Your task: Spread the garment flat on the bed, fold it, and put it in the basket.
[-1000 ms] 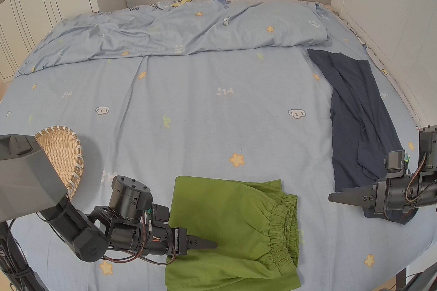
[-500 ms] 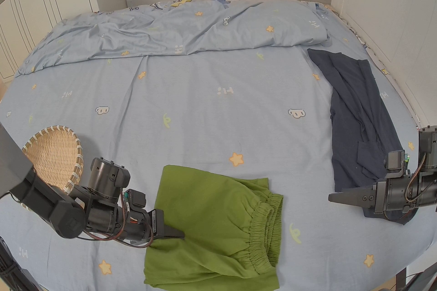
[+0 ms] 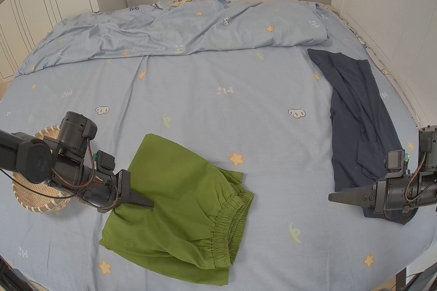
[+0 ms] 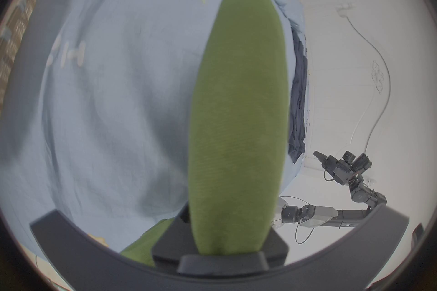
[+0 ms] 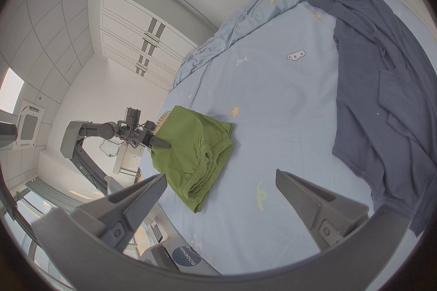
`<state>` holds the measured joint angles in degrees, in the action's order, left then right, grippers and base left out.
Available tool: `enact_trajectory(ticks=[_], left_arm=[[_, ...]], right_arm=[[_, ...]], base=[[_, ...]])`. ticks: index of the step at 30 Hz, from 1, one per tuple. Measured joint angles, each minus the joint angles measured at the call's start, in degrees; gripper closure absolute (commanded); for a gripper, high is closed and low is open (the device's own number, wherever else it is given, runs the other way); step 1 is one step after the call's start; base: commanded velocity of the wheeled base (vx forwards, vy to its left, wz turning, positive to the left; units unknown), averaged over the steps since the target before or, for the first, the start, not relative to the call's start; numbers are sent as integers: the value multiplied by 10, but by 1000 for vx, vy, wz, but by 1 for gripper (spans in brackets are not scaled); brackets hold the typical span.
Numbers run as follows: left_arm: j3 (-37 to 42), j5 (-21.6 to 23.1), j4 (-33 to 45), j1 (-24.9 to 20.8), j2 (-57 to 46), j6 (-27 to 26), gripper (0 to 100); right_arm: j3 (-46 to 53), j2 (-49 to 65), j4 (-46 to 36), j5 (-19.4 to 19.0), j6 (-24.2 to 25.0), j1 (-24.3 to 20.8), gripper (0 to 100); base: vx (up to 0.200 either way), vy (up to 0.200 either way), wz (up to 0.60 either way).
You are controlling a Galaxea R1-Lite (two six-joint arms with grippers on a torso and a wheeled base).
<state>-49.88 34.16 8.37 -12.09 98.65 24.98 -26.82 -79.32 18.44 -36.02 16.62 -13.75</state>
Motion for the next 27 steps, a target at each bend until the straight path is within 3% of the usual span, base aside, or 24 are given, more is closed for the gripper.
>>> enact_trajectory(ticks=[4,20,27], left_arm=[[-4,1,3,7,-11,-8,100],[-12,-6,47,-1,-33,-25,100],[-5,-7,49,-26,-35,-27,100]], right_arm=[[0,0,0,0,0,-1,0],[0,-1,0,0,0,-1,0],[1,-1,0,0,0,-1,0]], base=[[0,0,0],[0,200,0],[0,200,0]])
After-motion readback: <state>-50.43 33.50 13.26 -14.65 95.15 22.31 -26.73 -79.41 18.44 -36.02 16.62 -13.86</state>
